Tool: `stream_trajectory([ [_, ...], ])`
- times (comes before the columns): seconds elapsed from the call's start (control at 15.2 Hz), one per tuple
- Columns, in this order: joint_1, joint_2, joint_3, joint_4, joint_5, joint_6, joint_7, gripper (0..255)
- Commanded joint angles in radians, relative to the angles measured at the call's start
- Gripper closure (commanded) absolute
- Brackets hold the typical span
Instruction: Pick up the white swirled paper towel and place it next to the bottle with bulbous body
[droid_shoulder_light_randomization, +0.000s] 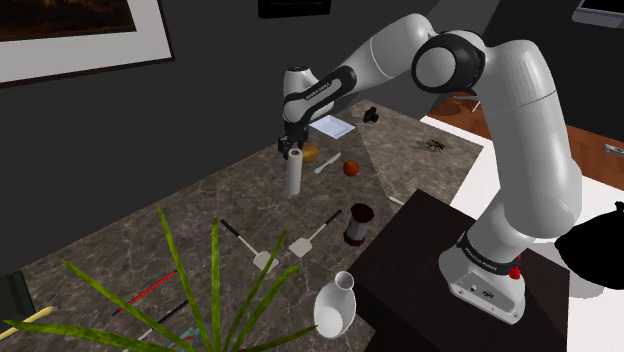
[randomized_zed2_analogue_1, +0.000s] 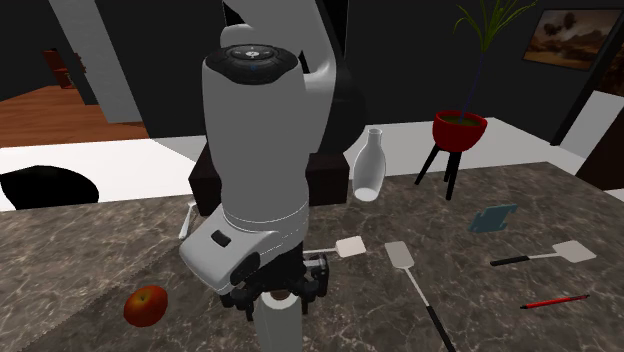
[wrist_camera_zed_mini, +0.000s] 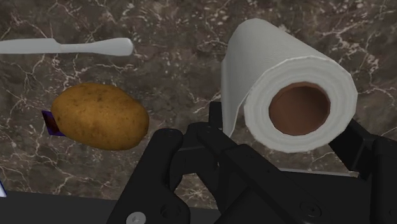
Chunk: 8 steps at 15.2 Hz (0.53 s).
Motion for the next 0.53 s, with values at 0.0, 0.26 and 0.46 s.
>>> stream_trajectory([
  [0.0,0.0,0.0,0.0,0.0,0.0,0.0,0.0,255],
  [0.26,0.0,0.001,0.0,0.001,0.0,0.0,0.0,255],
  [0.46,-0.001,-0.019,0.0,-0.003,0.001,-0.016,-0.001,255],
])
